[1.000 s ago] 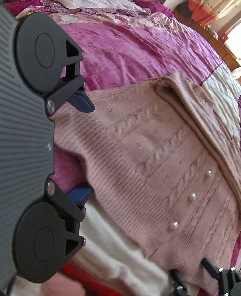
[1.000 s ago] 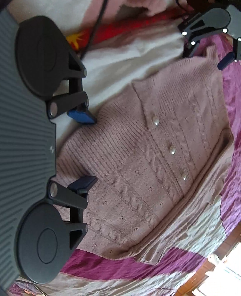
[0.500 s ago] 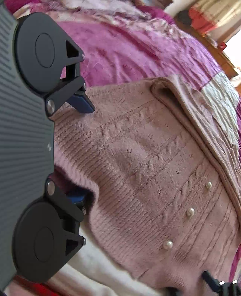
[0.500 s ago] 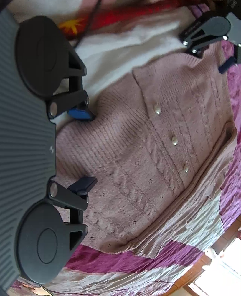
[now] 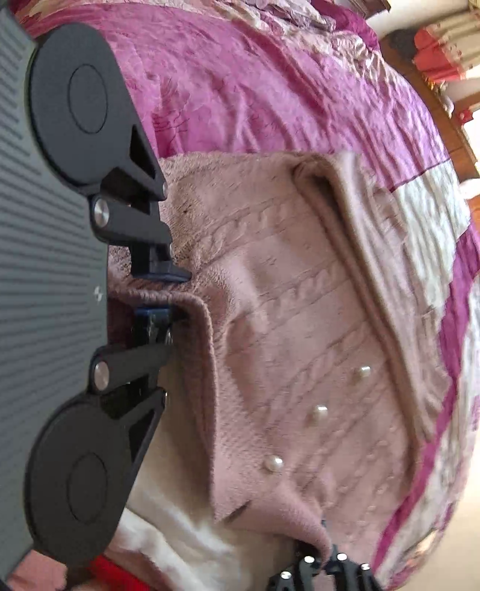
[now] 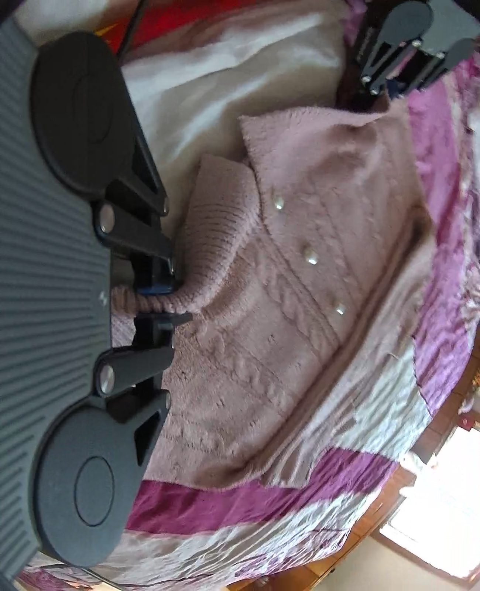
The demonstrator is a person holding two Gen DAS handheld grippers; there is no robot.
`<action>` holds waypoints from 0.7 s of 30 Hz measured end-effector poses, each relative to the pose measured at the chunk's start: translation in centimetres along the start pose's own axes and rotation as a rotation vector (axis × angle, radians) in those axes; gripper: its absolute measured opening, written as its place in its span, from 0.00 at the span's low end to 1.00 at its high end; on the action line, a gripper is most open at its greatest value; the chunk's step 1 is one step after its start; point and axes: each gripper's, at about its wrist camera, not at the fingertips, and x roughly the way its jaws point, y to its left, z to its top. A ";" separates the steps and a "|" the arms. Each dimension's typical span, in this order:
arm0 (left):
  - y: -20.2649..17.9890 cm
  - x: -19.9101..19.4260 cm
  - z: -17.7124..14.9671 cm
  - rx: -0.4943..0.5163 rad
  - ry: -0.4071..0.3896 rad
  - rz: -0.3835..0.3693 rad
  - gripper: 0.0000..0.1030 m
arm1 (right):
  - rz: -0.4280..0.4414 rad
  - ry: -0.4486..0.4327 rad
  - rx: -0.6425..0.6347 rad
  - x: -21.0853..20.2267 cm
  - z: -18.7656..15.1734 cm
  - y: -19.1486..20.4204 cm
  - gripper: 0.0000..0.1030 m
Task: Fold small clothes
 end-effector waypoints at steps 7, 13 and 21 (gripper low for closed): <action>0.4 -4.2 2.7 -0.056 -0.120 0.046 0.12 | -0.060 -0.142 0.083 -3.4 1.7 -1.9 0.11; 0.3 -6.2 4.1 -0.096 -0.203 0.075 0.12 | -0.088 -0.197 0.151 -4.7 2.8 -3.3 0.11; 1.9 -6.1 5.5 -0.215 -0.245 0.075 0.11 | -0.093 -0.237 0.204 -4.9 4.5 -4.4 0.11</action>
